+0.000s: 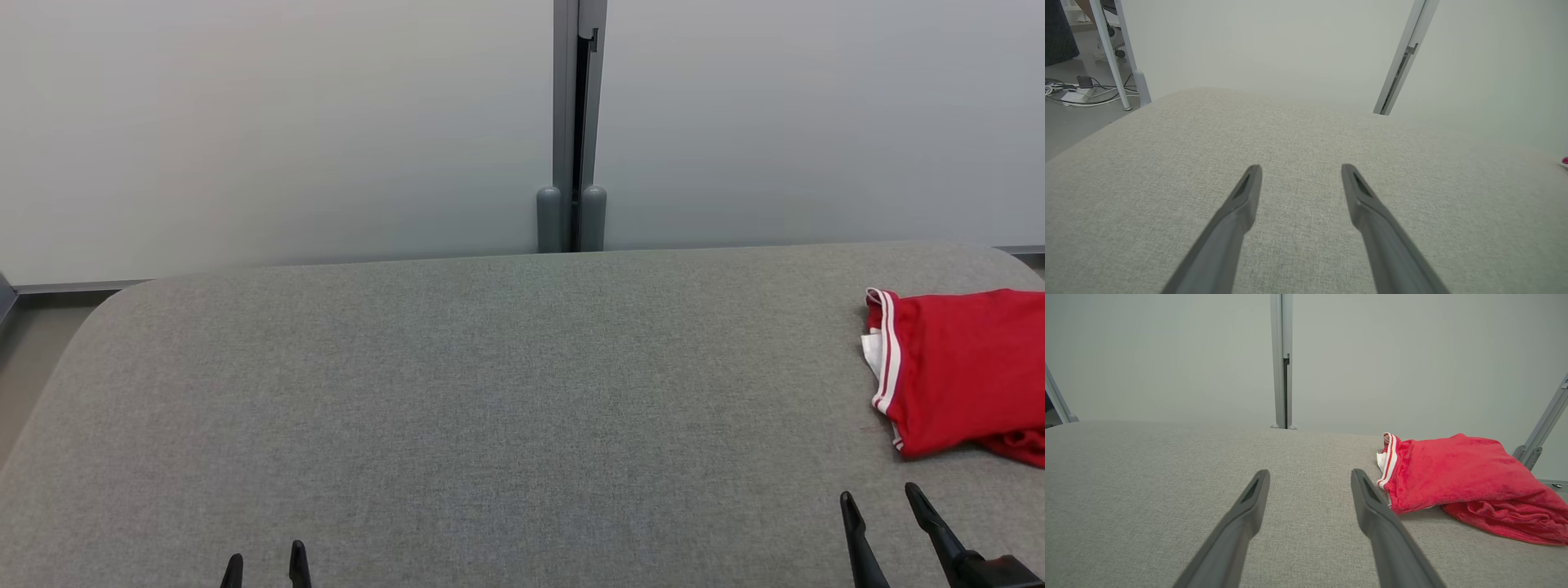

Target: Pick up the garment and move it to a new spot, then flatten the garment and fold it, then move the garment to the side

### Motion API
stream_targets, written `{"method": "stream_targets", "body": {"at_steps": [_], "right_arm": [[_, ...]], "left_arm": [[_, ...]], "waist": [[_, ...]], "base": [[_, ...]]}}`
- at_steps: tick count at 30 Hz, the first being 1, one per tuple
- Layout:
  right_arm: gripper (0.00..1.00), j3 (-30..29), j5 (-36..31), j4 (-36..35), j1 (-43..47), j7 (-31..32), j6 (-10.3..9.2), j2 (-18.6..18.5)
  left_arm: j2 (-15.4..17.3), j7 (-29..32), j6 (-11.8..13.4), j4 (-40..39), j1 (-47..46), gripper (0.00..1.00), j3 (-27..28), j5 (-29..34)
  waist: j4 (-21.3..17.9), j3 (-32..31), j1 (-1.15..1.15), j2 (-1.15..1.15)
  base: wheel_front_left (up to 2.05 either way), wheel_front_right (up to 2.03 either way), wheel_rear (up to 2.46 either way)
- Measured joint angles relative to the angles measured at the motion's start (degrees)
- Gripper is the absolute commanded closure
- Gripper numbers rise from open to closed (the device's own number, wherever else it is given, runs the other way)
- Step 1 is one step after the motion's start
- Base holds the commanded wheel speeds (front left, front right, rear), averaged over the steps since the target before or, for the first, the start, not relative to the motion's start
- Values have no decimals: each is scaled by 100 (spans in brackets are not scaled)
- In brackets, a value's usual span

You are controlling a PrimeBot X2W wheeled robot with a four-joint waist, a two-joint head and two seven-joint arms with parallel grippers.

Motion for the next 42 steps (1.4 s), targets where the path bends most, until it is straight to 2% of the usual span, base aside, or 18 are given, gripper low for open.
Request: {"method": "stream_targets", "body": {"at_steps": [15, 16, 23, 42], "right_arm": [[0, 35, 16, 51, 22, 0, 0, 19], [100, 35, 16, 75, 26, 4, 0, 21], [100, 43, 103, 416, 161, 76, 0, 143], [100, -37, 2143, 433, -164, 544, -1, 142]], "left_arm": [[-1, 0, -44, 9, -31, 0, -52, -46], [-7, 4, -48, 43, -20, 100, -66, -69], [-77, 80, -49, 358, 120, 100, -99, -138], [-71, 552, -303, 350, -275, 100, 136, -1804]], "waist": [[-220, 12, 0, 0], [-221, 10, 0, 0], [-220, 16, 0, 0], [-203, 90, 0, 0]], "base": [[0, 0, 0], [0, 0, 0], [0, 0, 0], [0, 0, 0]]}}
